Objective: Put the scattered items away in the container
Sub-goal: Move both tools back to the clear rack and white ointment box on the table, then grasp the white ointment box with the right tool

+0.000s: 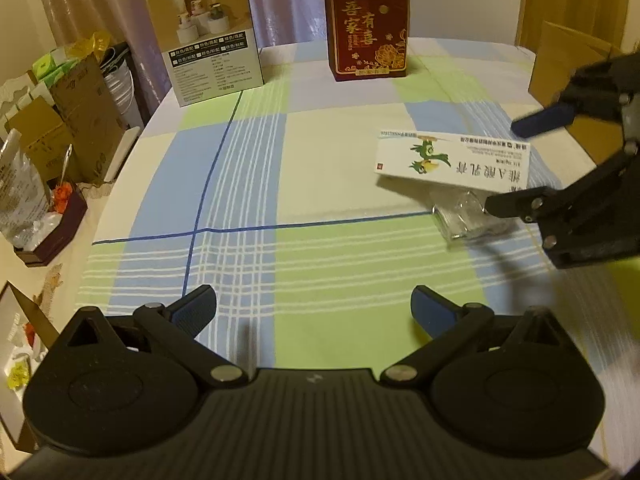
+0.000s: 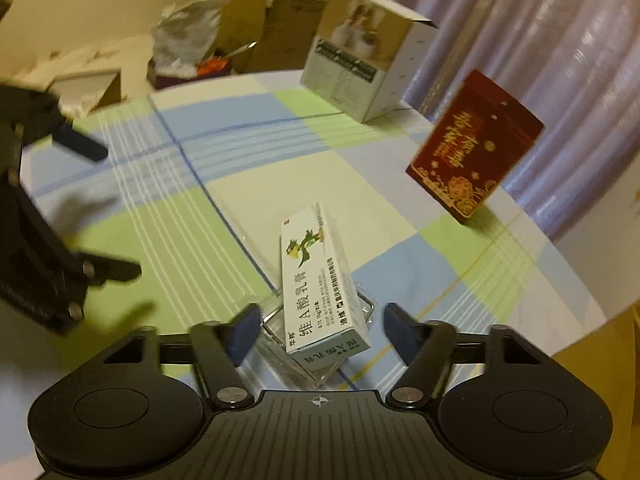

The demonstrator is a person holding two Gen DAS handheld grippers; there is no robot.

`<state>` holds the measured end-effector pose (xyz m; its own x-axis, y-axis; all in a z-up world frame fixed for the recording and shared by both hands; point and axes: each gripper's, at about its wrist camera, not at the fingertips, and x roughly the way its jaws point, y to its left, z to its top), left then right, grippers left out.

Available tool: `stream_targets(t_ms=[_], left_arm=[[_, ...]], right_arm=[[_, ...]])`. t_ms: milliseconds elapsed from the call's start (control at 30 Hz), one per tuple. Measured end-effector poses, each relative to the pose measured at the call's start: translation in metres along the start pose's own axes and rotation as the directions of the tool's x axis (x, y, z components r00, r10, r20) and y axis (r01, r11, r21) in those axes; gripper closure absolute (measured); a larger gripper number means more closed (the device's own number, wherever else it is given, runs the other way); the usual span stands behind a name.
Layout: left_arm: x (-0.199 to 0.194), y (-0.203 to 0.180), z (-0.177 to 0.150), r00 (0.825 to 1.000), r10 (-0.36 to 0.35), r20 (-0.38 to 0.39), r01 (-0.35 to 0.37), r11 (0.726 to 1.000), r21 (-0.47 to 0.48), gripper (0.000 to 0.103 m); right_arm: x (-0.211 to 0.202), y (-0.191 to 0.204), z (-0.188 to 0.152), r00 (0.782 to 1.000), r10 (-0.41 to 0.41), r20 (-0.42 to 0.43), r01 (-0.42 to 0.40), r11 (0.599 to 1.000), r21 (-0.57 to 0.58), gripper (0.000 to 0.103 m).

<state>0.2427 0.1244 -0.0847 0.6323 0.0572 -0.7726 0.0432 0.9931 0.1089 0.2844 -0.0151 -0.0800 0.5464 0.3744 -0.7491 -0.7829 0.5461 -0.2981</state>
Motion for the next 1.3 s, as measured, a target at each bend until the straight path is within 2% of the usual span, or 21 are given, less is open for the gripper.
stream_targets(t_ms=[33, 267, 300, 333, 533, 600, 733, 867, 967, 1133, 1300], left_arm=[[0.001, 0.0, 0.001, 1.0, -0.002, -0.002, 0.002, 1.0, -0.002, 0.001], [0.002, -0.004, 0.005, 1.0, -0.016, 0.004, 0.016, 1.0, 0.005, 0.001], [0.002, -0.005, 0.005, 1.0, -0.018, 0.006, 0.018, 1.0, 0.006, 0.001], [0.002, -0.005, 0.005, 1.0, -0.019, 0.006, 0.019, 1.0, 0.008, 0.001], [0.002, -0.003, 0.005, 1.0, -0.019, 0.008, 0.019, 1.0, -0.017, 0.001], [0.002, -0.001, 0.005, 1.0, -0.024, 0.012, 0.025, 0.999, -0.03, 0.001], [0.002, -0.001, 0.006, 0.999, -0.036, 0.02, 0.037, 0.998, -0.041, 0.001], [0.002, -0.004, 0.008, 0.999, -0.045, 0.029, 0.046, 0.998, -0.037, 0.001], [0.002, -0.007, 0.01, 0.998, -0.051, 0.038, 0.053, 0.998, -0.035, 0.001], [0.004, -0.013, 0.011, 0.996, -0.077, 0.04, 0.078, 0.997, -0.027, 0.001], [0.004, -0.024, 0.011, 0.994, -0.101, 0.047, 0.1, 0.995, 0.02, 0.001]], right_arm=[[0.003, 0.001, -0.001, 1.0, -0.003, -0.009, 0.003, 1.0, -0.019, 0.043], [0.01, 0.004, 0.0, 1.0, -0.02, -0.018, 0.018, 0.996, -0.09, 0.043], [0.012, 0.005, 0.001, 1.0, -0.022, -0.019, 0.02, 0.994, -0.103, 0.046], [0.012, 0.006, 0.002, 1.0, -0.021, -0.021, 0.018, 0.994, -0.112, 0.055], [0.008, 0.004, 0.003, 1.0, -0.022, -0.009, 0.022, 0.996, -0.092, 0.056], [0.001, 0.0, 0.002, 1.0, -0.014, -0.004, 0.014, 0.999, -0.039, 0.057], [-0.022, -0.017, -0.008, 1.0, 0.013, 0.018, -0.016, 0.984, 0.18, 0.057], [-0.05, -0.027, -0.041, 0.999, 0.004, 0.04, -0.02, 0.915, 0.403, 0.057], [-0.068, -0.026, -0.072, 0.999, -0.021, 0.036, 0.0, 0.864, 0.503, 0.057], [-0.074, -0.013, -0.109, 1.0, -0.012, -0.025, 0.025, 0.818, 0.575, 0.057], [-0.071, -0.001, -0.117, 0.998, 0.004, -0.065, 0.033, 0.828, 0.559, 0.056]])
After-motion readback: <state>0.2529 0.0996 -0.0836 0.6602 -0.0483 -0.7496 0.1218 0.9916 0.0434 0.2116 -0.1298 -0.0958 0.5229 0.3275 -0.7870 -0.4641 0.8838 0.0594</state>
